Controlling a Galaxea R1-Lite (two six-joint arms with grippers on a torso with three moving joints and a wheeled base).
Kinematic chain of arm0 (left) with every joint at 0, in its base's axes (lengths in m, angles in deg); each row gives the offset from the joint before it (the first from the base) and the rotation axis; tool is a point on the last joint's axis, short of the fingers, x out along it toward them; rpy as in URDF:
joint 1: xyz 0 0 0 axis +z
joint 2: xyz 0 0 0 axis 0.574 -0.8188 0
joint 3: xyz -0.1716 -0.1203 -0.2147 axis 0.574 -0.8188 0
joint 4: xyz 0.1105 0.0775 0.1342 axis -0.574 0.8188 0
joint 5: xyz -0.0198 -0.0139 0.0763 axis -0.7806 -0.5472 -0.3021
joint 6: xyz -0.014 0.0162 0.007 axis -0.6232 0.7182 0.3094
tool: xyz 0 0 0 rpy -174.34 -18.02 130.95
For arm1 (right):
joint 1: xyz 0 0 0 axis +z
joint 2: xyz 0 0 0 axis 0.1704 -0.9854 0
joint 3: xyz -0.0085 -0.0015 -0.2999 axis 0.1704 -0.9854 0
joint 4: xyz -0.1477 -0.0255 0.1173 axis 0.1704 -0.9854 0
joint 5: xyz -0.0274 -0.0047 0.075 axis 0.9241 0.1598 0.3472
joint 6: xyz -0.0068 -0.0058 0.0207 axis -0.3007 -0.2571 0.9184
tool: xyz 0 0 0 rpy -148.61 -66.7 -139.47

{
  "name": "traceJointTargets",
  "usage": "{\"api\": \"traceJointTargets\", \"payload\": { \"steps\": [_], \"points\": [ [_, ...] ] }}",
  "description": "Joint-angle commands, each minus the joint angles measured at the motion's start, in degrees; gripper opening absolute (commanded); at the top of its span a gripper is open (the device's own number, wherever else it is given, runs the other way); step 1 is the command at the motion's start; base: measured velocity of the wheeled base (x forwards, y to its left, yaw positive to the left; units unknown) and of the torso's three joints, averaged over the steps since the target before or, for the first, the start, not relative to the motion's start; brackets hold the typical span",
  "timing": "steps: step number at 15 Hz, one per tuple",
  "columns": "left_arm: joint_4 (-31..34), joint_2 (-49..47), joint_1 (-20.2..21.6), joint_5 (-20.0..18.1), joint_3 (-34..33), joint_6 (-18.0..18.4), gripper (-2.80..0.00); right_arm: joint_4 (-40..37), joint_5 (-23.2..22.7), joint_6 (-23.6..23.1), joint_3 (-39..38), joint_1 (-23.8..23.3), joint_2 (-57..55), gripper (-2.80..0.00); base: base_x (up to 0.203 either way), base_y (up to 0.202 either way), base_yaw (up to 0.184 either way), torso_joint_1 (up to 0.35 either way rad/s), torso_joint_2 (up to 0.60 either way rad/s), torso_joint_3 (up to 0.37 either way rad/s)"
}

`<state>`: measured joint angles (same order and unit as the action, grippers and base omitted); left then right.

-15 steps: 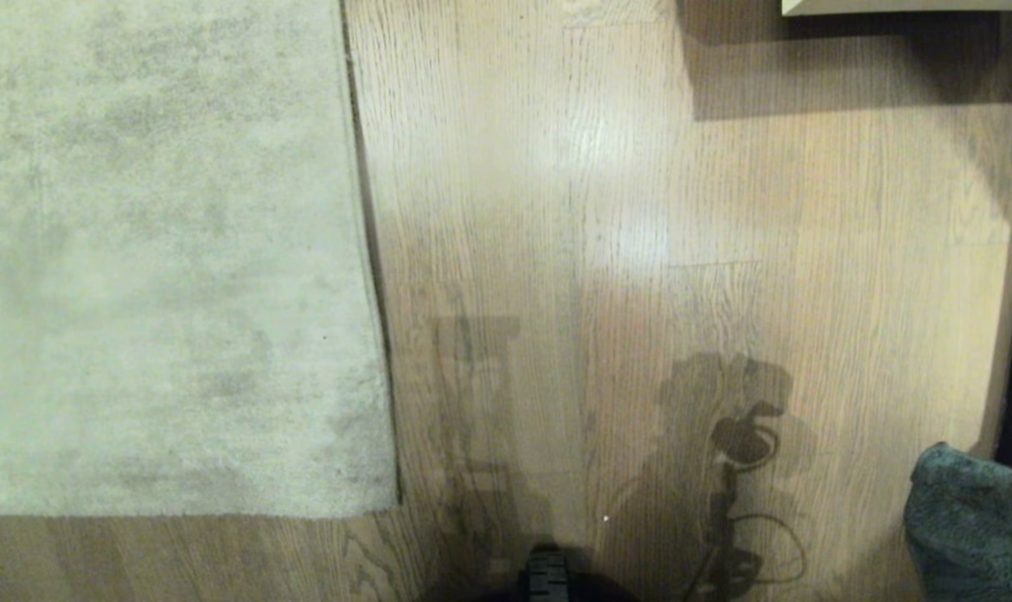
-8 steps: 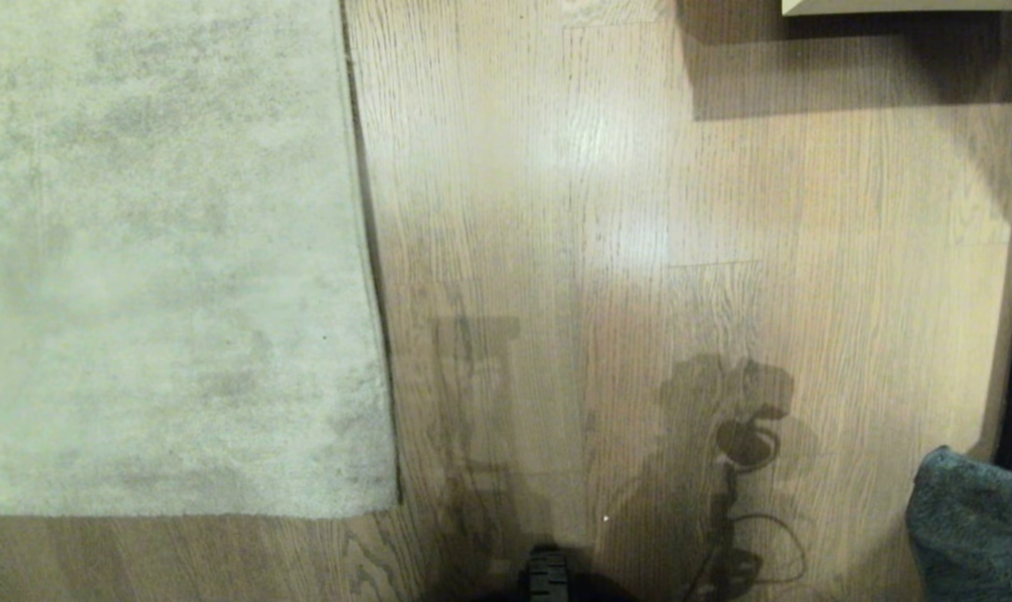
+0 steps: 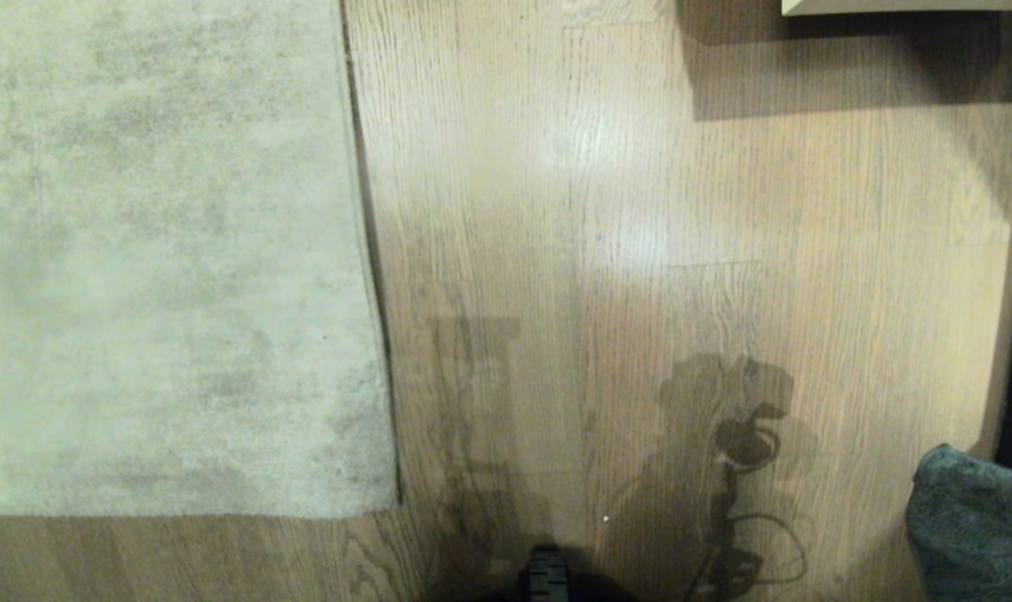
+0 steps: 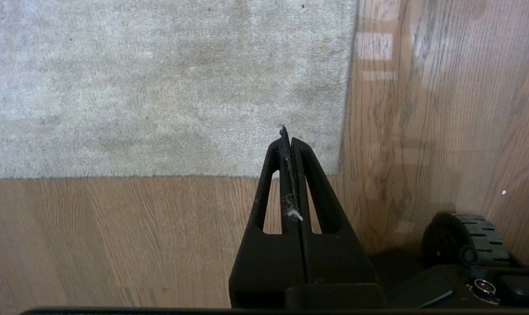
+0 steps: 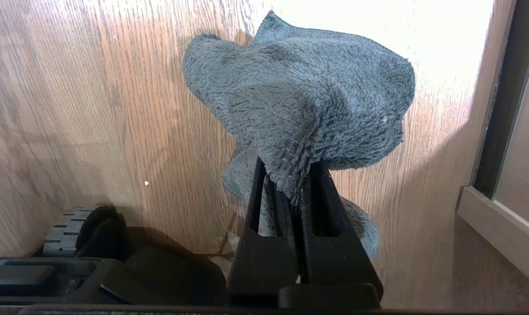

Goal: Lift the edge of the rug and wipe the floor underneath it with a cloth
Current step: Put down the rag

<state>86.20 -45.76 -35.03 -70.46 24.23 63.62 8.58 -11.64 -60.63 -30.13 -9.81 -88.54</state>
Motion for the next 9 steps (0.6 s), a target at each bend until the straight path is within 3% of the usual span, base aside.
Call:
{"api": "traceJointTargets", "payload": {
  "steps": [1,9],
  "points": [
    [0.0,0.0,0.0,0.0,0.0,0.0,-2.80,0.1,0.0,-0.1,0.2,0.0,-0.2,-2.80,0.000,0.000,0.000,0.000,0.00,0.000],
    [0.0,0.0,0.0,0.0,0.0,0.0,-2.80,0.8,-0.5,0.3,9.0,1.1,-14.7,-2.80,0.000,0.000,0.000,0.000,0.00,0.000]
  ]
}}
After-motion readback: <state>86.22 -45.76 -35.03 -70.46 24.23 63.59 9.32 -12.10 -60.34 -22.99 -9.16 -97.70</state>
